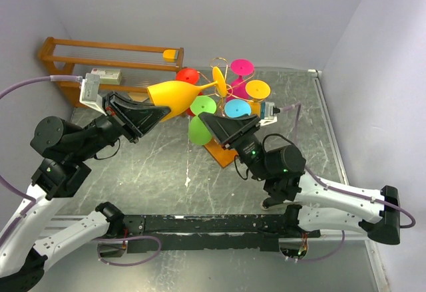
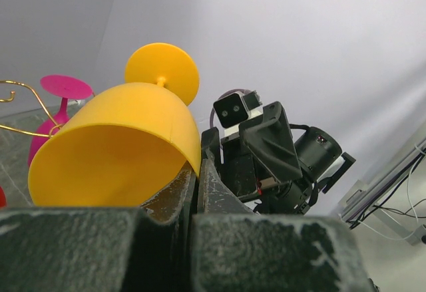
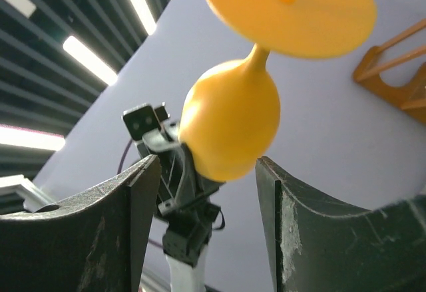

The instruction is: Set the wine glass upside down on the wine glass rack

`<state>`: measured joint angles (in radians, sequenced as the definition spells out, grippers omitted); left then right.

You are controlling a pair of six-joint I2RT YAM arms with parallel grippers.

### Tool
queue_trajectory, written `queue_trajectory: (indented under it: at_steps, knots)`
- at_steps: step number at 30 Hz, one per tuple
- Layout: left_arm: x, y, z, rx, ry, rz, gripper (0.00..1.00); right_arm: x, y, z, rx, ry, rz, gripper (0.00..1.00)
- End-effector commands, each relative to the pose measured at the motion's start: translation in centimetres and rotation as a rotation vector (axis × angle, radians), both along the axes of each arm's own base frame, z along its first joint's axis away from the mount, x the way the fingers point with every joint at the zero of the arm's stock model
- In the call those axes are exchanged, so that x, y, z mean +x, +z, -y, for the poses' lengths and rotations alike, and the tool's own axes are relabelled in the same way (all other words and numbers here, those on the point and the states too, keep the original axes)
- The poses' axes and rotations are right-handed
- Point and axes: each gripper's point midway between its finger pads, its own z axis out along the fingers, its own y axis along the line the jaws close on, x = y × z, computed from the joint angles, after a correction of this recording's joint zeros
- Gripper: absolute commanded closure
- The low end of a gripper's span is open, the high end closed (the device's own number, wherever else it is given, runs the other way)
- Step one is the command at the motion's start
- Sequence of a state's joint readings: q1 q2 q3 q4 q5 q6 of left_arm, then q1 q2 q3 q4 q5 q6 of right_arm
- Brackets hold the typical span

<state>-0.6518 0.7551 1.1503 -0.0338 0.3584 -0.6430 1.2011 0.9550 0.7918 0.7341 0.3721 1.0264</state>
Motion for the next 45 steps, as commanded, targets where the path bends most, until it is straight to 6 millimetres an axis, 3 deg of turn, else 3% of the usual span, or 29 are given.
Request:
queue_trajectory:
  at_steps: [1, 6, 9, 13, 28, 34, 42, 45]
  knots:
    - [-0.3, 1.4, -0.5, -0.038, 0.018, 0.053, 0.93, 1.8, 1.9, 1.0, 0.082, -0.084, -0.086, 0.41]
    - [-0.5, 1.7, -0.5, -0.043, 0.009, 0.060, 0.93, 2.7, 2.7, 0.3, 0.049, -0.112, -0.138, 0.41]
    - [-0.7, 1.6, -0.2, -0.038, -0.015, 0.057, 0.93, 3.6, 2.1, 0.7, 0.051, -0.151, -0.204, 0.42]
    - [-0.9, 1.2, 0.1, -0.036, -0.040, 0.052, 0.93, 4.6, 1.1, 1.0, 0.036, -0.193, -0.293, 0.51]
    - [-2.3, 0.2, 1.1, -0.005, -0.143, 0.071, 0.93, 5.8, 1.5, 1.3, 0.078, -0.257, -0.328, 0.57]
    - [-3.7, -0.8, 1.5, 0.040, -0.216, 0.104, 0.93, 5.9, 1.9, 1.0, 0.109, -0.248, -0.327, 0.69]
    - [-4.2, -1.6, 0.9, 0.068, -0.201, 0.098, 0.93, 5.8, 1.8, 0.7, 0.113, -0.232, -0.316, 1.00]
    - [-3.7, -2.0, 0.8, 0.090, -0.175, 0.081, 0.87, 5.6, 2.2, 0.6, 0.092, -0.233, -0.291, 1.00]
